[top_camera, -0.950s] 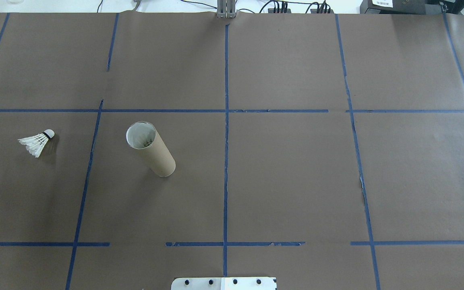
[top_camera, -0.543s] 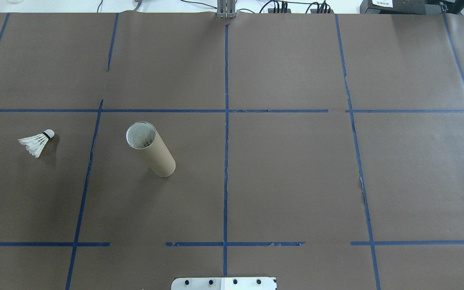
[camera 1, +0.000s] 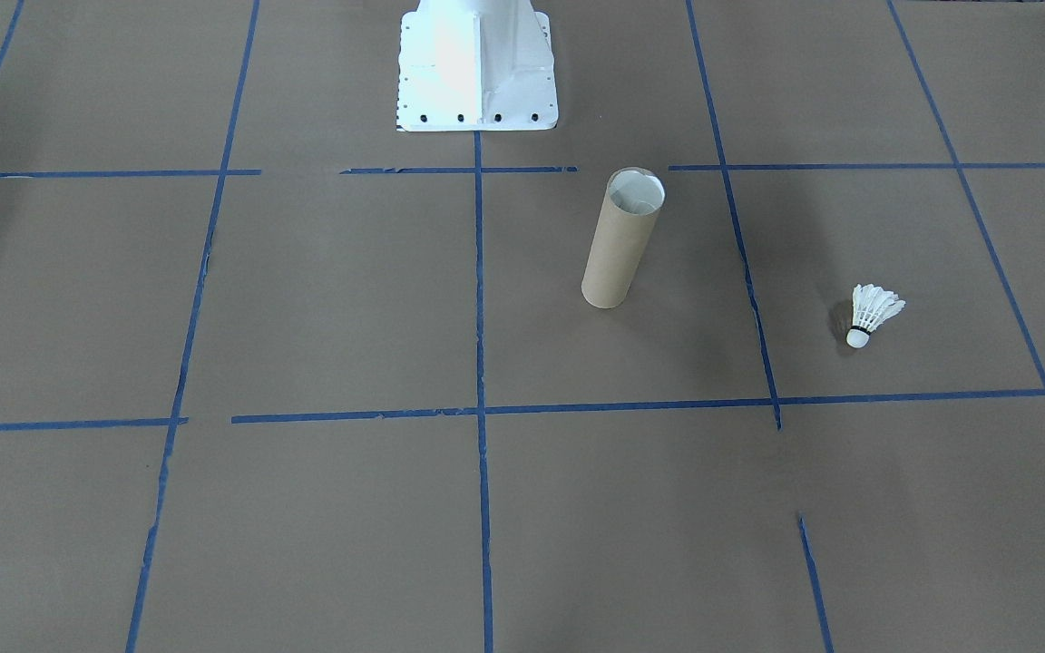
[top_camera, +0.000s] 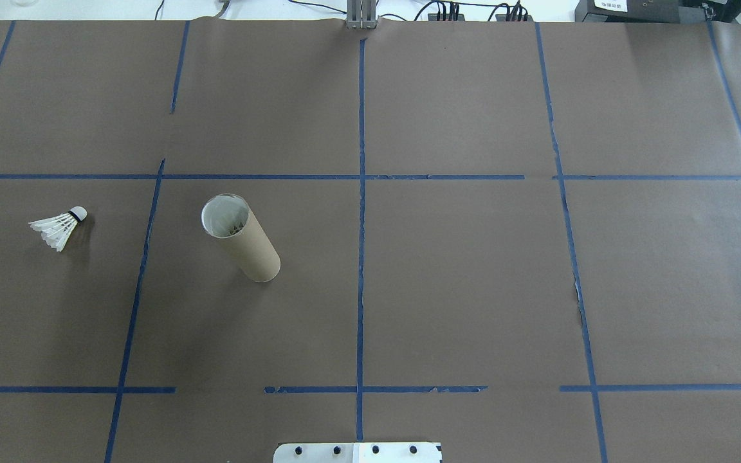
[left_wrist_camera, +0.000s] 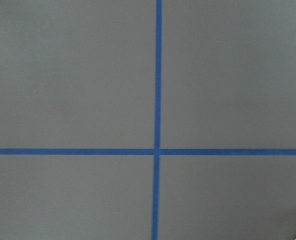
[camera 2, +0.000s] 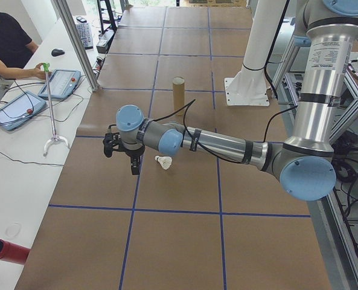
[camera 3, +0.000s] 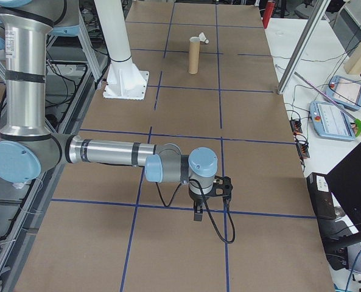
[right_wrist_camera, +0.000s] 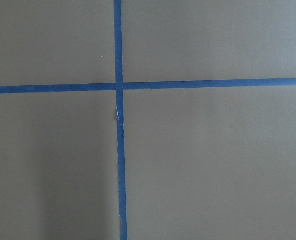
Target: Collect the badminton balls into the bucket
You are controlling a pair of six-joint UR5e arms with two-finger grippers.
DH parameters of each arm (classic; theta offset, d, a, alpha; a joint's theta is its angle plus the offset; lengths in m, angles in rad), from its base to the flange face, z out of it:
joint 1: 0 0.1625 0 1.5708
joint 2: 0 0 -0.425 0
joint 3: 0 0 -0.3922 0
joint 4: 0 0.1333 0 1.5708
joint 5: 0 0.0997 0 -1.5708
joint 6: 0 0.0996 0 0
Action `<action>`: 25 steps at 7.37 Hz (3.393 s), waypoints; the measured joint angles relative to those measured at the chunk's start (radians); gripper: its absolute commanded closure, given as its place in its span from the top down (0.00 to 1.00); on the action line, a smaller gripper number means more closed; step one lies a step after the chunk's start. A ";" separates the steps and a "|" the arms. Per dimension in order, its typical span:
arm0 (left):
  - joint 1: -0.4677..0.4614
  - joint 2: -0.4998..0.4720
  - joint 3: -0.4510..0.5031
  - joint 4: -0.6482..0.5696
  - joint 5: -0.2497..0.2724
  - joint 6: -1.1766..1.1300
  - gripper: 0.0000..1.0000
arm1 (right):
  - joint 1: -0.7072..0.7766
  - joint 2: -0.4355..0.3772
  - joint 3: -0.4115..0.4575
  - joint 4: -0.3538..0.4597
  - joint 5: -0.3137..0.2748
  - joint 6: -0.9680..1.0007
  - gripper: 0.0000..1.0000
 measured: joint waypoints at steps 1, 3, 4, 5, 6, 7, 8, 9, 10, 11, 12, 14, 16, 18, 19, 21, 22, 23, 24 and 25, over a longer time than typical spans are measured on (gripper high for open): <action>0.033 0.037 -0.006 -0.130 -0.031 -0.105 1.00 | 0.000 0.000 0.000 0.000 0.000 0.000 1.00; 0.126 0.126 0.005 -0.493 -0.019 -0.399 1.00 | 0.000 0.000 0.000 0.000 0.000 0.000 1.00; 0.162 0.164 0.027 -0.682 0.022 -0.533 1.00 | 0.000 0.000 0.000 0.000 0.000 0.000 1.00; 0.184 0.184 0.054 -0.821 0.048 -0.615 1.00 | 0.000 0.000 0.000 0.000 0.000 0.001 1.00; 0.206 0.192 0.076 -0.899 0.079 -0.651 1.00 | 0.000 0.000 0.000 0.000 0.000 0.000 1.00; 0.244 0.195 0.090 -0.942 0.136 -0.683 1.00 | 0.000 0.000 0.000 0.000 0.000 0.000 1.00; 0.288 0.196 0.098 -0.987 0.202 -0.739 1.00 | 0.000 0.000 0.000 0.000 0.000 0.000 1.00; 0.324 0.197 0.105 -1.029 0.247 -0.800 1.00 | 0.000 0.000 0.000 0.000 -0.001 0.000 1.00; 0.350 0.197 0.108 -1.056 0.280 -0.859 1.00 | 0.000 0.000 0.000 0.000 0.000 0.000 1.00; 0.387 0.198 0.106 -1.070 0.326 -0.929 1.00 | 0.000 0.000 0.000 0.000 0.000 0.000 1.00; 0.442 0.198 0.103 -1.080 0.392 -1.008 1.00 | 0.000 0.000 0.000 0.000 0.000 0.001 1.00; 0.496 0.221 0.089 -1.088 0.457 -1.080 1.00 | 0.000 0.000 0.000 0.000 0.000 0.000 1.00; 0.505 0.281 0.054 -1.090 0.471 -1.088 1.00 | 0.000 0.000 0.000 0.000 0.000 0.000 1.00; 0.511 0.283 0.077 -1.089 0.495 -1.099 1.00 | 0.000 0.000 0.000 0.000 0.000 0.000 1.00; 0.515 0.263 0.104 -1.089 0.516 -1.121 1.00 | 0.000 0.000 0.000 0.000 0.000 0.000 1.00; 0.533 0.220 0.144 -1.090 0.561 -1.163 1.00 | 0.000 0.000 0.000 0.000 0.000 0.000 1.00; 0.538 0.203 0.155 -1.089 0.569 -1.175 1.00 | 0.000 0.000 0.000 0.000 0.000 0.000 1.00; 0.543 0.189 0.167 -1.089 0.572 -1.181 1.00 | 0.000 0.000 0.000 0.000 0.000 0.000 1.00; 0.549 0.179 0.176 -1.089 0.573 -1.183 1.00 | 0.000 0.000 0.000 0.000 0.000 0.000 1.00; 0.555 0.175 0.180 -1.089 0.573 -1.183 1.00 | 0.000 0.000 0.000 0.000 -0.001 0.000 1.00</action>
